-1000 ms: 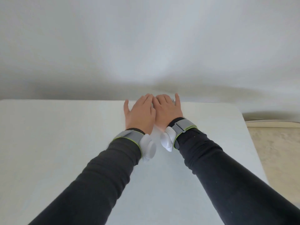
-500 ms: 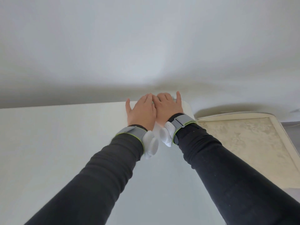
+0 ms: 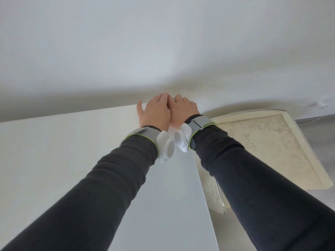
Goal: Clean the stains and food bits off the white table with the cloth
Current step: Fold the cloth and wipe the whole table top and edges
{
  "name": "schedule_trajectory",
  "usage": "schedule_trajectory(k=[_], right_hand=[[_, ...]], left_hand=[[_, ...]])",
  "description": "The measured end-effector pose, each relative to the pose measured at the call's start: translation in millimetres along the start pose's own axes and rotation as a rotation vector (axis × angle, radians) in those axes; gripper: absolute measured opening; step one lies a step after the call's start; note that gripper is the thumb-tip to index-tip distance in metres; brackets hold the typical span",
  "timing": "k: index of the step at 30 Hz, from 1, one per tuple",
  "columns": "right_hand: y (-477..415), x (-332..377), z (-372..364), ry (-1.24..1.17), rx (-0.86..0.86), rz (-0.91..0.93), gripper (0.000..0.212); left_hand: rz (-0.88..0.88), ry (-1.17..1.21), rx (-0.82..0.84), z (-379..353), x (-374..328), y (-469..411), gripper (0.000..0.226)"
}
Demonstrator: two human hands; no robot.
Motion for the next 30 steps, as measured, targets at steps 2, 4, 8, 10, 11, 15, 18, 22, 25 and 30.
schedule_trajectory(k=[2, 4, 8, 10, 11, 15, 18, 22, 25, 30], right_hand=[[4, -4, -3, -0.034, 0.003, 0.004, 0.057], [8, -6, -6, -0.052, -0.009, -0.012, 0.06], [18, -6, -15, -0.132, -0.016, -0.095, 0.07], [27, -5, -20, -0.153, -0.022, -0.13, 0.072], [31, -5, -22, -0.161, -0.025, -0.143, 0.072], [54, -2, -31, -0.168, -0.043, -0.206, 0.074], [73, 2, -37, -0.173, -0.035, -0.25, 0.077], [117, 10, -45, -0.194, -0.012, -0.321, 0.079], [156, 17, -53, -0.174, -0.011, -0.373, 0.076], [211, 23, -69, -0.221, -0.03, -0.445, 0.075]], left_hand=[[0.003, 0.021, -0.012, -5, -3, 2, 0.047], [-0.016, 0.024, -0.013, -8, -3, 4, 0.05], [-0.079, -0.02, 0.049, -11, -9, 13, 0.058], [-0.106, -0.043, 0.072, -13, -12, 19, 0.058], [-0.118, -0.05, 0.079, -14, -12, 24, 0.058], [-0.158, -0.071, 0.112, -18, -11, 46, 0.059], [-0.18, -0.076, 0.148, -21, -10, 63, 0.058], [-0.226, -0.091, 0.221, -23, -7, 106, 0.057], [-0.264, -0.112, 0.259, -26, -6, 141, 0.056], [-0.309, -0.144, 0.305, -33, -11, 197, 0.051]])
Point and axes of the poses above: each hand's wrist, its own y-axis away from the middle knuckle, its own z-axis out of the back of the hand, x = y × z, the point moved 5 cm from there along -y, towards the middle knuckle, and after that the axes turned 11 degrees about y, right-handed, at the moved point
